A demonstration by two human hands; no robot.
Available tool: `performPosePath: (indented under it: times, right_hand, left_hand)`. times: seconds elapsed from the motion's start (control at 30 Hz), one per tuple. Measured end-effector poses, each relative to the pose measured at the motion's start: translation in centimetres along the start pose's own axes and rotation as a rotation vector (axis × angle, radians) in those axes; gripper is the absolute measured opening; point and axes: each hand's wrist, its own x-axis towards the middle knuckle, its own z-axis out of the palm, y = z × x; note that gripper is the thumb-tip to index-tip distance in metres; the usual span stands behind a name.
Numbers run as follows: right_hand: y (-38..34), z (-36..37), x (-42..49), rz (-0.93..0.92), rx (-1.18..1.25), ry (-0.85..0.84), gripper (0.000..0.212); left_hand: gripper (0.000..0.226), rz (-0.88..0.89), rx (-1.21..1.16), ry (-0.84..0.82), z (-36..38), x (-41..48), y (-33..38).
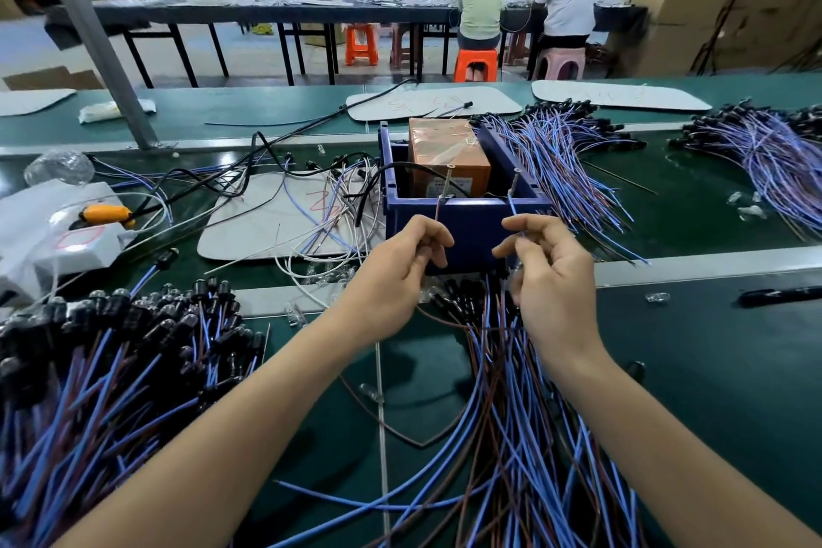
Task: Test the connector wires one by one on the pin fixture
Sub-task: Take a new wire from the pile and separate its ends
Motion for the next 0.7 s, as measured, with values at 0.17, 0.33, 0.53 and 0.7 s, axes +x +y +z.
performPosePath:
  times: [0.17,0.33,0.53,0.7]
  right_hand:
    - [0.1,0.1,-0.1,-0.009,-0.012,0.016,0.03]
    - [0.2,0.0,0.0,-0.002,-0.029,0.045,0.03]
    - [0.6,0.0,0.0,0.012,-0.044,0.072,0.029]
    - [1.0,0.2,0.0,0.023,-0.04,0.076,0.029]
  left_hand:
    - [0.03,0.005,0.02,-0.004,-0.5,0.4,-0.2]
    - [0.035,-0.035,-0.017,-0.053,-0.7,0.7,-0.5]
    - [0.038,-0.055,-0.067,-0.061,-0.6,1.0,-1.0]
    - [0.037,-0.072,-0.096,-0.047,-0.6,1.1,-1.2]
